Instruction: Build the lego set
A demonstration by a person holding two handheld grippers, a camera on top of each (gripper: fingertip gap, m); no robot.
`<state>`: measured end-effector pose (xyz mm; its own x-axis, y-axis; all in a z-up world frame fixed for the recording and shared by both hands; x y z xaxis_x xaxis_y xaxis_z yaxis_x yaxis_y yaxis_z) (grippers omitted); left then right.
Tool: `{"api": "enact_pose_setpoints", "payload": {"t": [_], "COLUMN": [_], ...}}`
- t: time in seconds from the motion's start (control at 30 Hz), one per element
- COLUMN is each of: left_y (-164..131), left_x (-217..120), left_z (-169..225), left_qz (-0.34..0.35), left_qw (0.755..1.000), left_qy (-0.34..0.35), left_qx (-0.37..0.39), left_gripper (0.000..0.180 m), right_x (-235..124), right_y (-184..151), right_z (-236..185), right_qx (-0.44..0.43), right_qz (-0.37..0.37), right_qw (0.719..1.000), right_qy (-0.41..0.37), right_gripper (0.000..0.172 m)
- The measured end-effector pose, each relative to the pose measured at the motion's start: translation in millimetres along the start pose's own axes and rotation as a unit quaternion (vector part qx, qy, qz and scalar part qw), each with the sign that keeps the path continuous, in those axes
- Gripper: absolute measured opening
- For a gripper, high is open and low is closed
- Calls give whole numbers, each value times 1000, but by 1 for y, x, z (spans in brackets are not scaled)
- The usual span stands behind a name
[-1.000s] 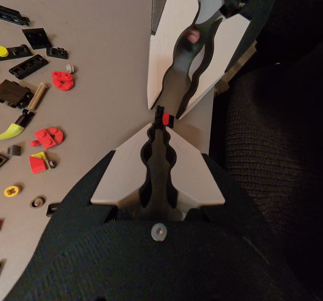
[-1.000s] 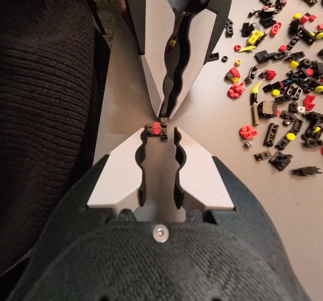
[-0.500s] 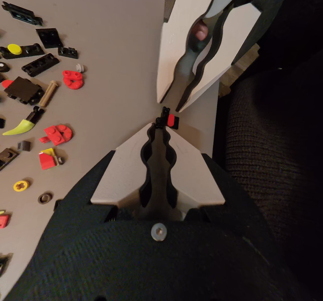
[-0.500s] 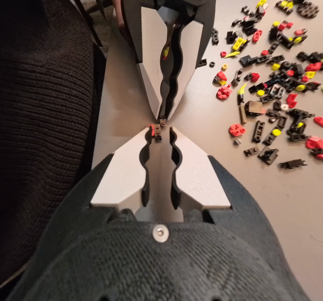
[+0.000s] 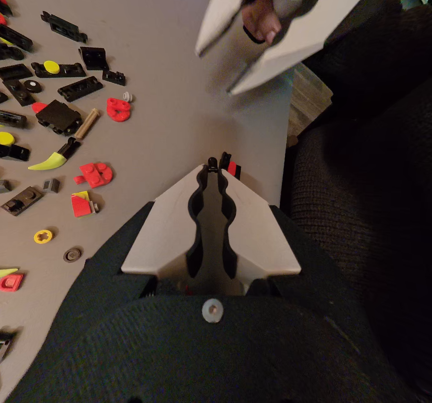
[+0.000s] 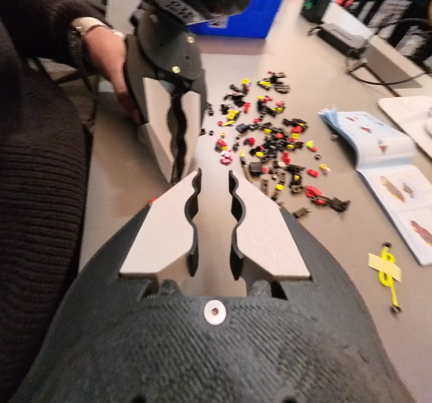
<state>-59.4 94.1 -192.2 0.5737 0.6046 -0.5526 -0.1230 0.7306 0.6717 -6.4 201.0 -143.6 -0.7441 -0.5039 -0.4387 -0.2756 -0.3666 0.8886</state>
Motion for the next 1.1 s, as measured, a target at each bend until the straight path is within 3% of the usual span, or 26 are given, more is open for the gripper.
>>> {"api": "enact_pose_setpoints", "payload": {"t": [0.03, 0.2, 0.3, 0.57, 0.77, 0.9, 1.1], "left_y": [-1, 1, 0, -5, -8, -10, -10], "left_x": [0, -1, -1, 5, 9, 10, 12], "left_z": [0, -1, -1, 6, 10, 9, 10], "left_qz": [-2, 5, 4, -22, -37, -44, -45], "left_qw": [1000, 1000, 1000, 999, 999, 998, 998], "left_qy": [0, -5, -11, -15, -18, -11, -6], "left_qx": [-1, -10, -15, 18, 31, 39, 45], "left_gripper": [6, 6, 6, 6, 6, 6, 7], "right_x": [-2, -15, -12, 14, 21, 22, 24], "right_y": [0, 0, -3, -29, -34, -35, -35], "right_z": [6, 25, 20, -17, -29, -33, -36], "right_qx": [2, -30, -57, 21, 110, 195, 166], "right_qz": [8, 49, 38, -85, -120, -130, -139], "right_qw": [1000, 984, 981, 996, 980, 954, 959], "right_qy": [-30, -169, -182, 26, 111, 187, 184], "right_gripper": [20, 9, 18, 12, 12, 22, 30]}}
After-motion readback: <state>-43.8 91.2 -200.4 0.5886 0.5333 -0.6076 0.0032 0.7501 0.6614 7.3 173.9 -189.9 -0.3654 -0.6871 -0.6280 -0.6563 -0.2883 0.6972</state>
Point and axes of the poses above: each gripper's, where its closed fingertips meet, x out along the fingers, y out of its top, z = x × y across the jaws, the point moved 6 cm from there along -x, back along the fingers, and after that the axes turned 1 degree about -y, right-handed, at the moved point
